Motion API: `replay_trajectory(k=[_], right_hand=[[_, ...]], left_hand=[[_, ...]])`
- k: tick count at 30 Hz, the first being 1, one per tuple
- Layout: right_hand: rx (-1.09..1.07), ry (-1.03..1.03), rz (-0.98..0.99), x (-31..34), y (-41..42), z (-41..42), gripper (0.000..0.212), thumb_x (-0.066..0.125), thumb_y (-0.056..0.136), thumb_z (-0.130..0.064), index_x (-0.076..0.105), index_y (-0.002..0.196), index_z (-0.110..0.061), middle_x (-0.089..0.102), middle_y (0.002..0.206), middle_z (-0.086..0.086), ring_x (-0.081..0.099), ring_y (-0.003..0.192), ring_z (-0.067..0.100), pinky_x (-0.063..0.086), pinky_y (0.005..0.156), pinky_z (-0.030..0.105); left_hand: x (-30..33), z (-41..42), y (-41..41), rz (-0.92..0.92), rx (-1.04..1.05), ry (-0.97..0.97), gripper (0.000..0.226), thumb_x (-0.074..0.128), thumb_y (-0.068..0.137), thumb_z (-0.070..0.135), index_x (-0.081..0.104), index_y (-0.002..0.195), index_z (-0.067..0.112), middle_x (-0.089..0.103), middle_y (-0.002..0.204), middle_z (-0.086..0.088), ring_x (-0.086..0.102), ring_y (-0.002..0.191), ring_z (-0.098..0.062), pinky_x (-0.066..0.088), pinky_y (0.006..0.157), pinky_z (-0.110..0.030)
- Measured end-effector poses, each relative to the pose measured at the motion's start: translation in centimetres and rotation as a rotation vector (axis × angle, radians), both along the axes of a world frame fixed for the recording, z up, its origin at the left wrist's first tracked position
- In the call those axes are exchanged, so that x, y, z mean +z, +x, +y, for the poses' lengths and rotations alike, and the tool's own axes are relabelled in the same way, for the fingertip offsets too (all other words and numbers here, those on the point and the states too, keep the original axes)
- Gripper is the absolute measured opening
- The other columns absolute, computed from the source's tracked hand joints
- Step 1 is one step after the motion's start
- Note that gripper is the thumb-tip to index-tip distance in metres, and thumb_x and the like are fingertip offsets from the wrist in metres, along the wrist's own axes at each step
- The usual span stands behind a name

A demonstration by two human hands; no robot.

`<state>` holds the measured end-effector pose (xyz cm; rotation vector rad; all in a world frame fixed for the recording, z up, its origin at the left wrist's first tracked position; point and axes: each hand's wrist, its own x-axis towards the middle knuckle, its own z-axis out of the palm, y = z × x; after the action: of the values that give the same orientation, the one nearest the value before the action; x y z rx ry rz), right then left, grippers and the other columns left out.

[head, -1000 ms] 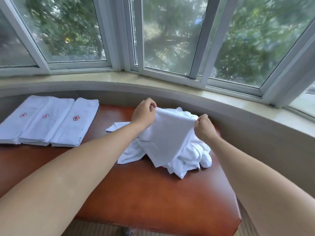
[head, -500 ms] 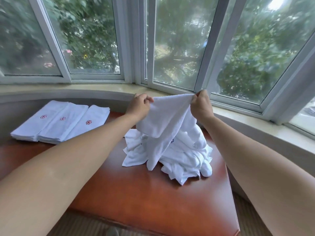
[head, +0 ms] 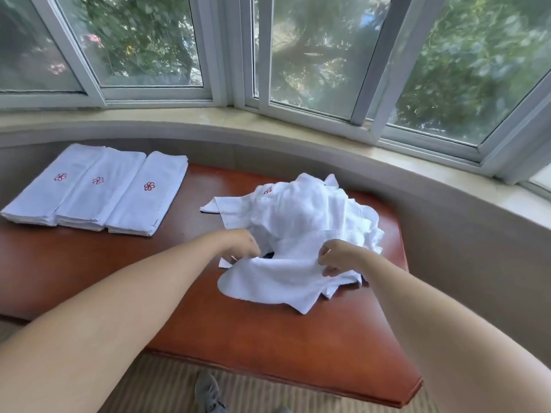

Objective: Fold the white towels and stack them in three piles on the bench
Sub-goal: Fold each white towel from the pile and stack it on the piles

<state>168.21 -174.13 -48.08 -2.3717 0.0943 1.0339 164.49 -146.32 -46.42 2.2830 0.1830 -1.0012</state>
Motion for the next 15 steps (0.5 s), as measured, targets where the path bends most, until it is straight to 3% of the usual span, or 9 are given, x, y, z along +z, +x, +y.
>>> replay_trajectory(k=[3, 6, 9, 12, 14, 15], right_hand=[[0.154, -0.09, 0.044, -1.4, 0.4, 0.3, 0.05, 0.069, 0.081, -0.011, 0.057, 0.125, -0.029, 0.073, 0.105, 0.006, 0.071, 0.081, 0.02, 0.06, 0.076, 0.03], [0.336, -0.294, -0.069, -4.0, 1.2, 0.1, 0.078, 0.072, 0.081, -0.015, 0.041, 0.148, -0.038, 0.056, 0.134, 0.004, 0.063, 0.101, 0.025, 0.052, 0.075, 0.032], [0.159, -0.266, -0.312, -6.6, 1.7, -0.8, 0.066, 0.065, 0.085, -0.024, 0.045, 0.147, -0.036, 0.044, 0.133, -0.002, 0.059, 0.096, 0.021, 0.048, 0.071, 0.032], [-0.116, -0.219, -0.58, -8.2, 2.2, -1.6, 0.061, 0.061, 0.085, -0.026, 0.047, 0.144, -0.029, 0.037, 0.144, -0.005, 0.057, 0.107, 0.022, 0.045, 0.075, 0.034], [-0.046, -0.325, -0.582, -8.8, 2.6, -1.9, 0.06, 0.059, 0.089, -0.021, 0.04, 0.146, -0.025, 0.045, 0.138, 0.004, 0.054, 0.111, 0.031, 0.044, 0.079, 0.038], [0.001, -0.381, -0.536, -9.1, 2.7, -2.0, 0.055, 0.055, 0.09, -0.016, 0.04, 0.142, -0.023, 0.052, 0.122, 0.007, 0.053, 0.102, 0.033, 0.043, 0.075, 0.037]], left_hand=[[-2.0, 0.1, 0.0, 0.118, -0.012, 0.073, 0.006, 0.053, 0.077, 0.017, 0.049, 0.074, 0.018, 0.042, 0.076, -0.002, 0.037, 0.069, -0.021, 0.036, 0.059, -0.028], [-3.4, 0.4, 1.4, 0.182, 0.033, 0.068, 0.009, 0.058, 0.073, 0.02, 0.055, 0.079, 0.015, 0.051, 0.081, -0.005, 0.049, 0.074, -0.023, 0.043, 0.068, -0.03], [-4.8, 0.7, 2.5, 0.252, 0.027, 0.068, 0.023, 0.059, 0.068, 0.022, 0.063, 0.089, 0.013, 0.061, 0.085, -0.006, 0.059, 0.077, -0.024, 0.049, 0.075, -0.034], [-6.1, 0.7, 2.7, 0.339, 0.062, 0.001, 0.02, 0.056, 0.064, 0.016, 0.061, 0.083, 0.012, 0.059, 0.07, -0.003, 0.057, 0.067, -0.023, 0.054, 0.069, -0.031], [-6.7, 0.5, 2.5, 0.358, 0.06, -0.001, 0.016, 0.054, 0.063, 0.014, 0.059, 0.077, 0.014, 0.055, 0.066, -0.001, 0.053, 0.062, -0.022, 0.053, 0.066, -0.03], [-7.0, 0.3, 2.5, 0.35, 0.063, 0.003, 0.014, 0.053, 0.062, 0.014, 0.058, 0.076, 0.014, 0.053, 0.065, -0.001, 0.05, 0.062, -0.021, 0.051, 0.065, -0.03]])
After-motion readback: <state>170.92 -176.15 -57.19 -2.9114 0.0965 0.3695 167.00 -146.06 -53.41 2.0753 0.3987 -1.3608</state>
